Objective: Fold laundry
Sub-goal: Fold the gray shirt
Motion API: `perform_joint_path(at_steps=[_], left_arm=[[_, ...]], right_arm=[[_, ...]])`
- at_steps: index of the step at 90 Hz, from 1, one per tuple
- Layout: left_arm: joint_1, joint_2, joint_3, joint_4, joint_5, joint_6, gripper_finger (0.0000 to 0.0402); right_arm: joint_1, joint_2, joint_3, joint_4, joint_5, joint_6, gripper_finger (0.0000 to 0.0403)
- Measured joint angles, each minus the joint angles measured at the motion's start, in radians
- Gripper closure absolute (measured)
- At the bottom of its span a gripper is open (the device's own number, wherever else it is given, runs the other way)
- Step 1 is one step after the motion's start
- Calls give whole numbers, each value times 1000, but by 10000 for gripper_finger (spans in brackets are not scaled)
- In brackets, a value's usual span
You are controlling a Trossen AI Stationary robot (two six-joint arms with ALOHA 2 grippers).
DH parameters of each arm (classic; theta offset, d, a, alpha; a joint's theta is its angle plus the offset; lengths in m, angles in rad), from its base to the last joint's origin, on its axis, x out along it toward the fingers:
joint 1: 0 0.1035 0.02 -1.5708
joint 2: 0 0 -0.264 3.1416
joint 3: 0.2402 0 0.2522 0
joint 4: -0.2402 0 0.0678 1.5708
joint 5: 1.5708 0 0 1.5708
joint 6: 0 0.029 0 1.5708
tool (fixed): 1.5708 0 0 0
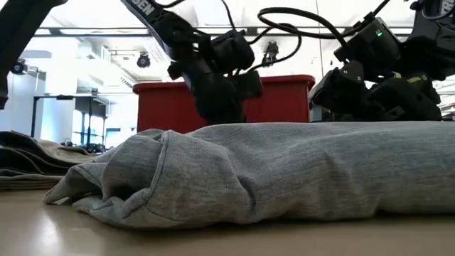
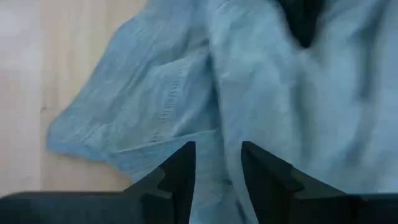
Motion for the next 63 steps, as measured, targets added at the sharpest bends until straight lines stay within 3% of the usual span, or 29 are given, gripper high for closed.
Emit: perform_joint_path(at_steps=[9,42,63], left_arm=[[-3,11,0,7,-92,-27,277],[-9,50,2,8,-58,-40,297],[-10,49,2,5,-120,-21,301]], right_arm=[[0,0,0,0,0,0,403],[0,0,-1,-2,1,-8,403],[0,0,-8,0,20,-8,403]])
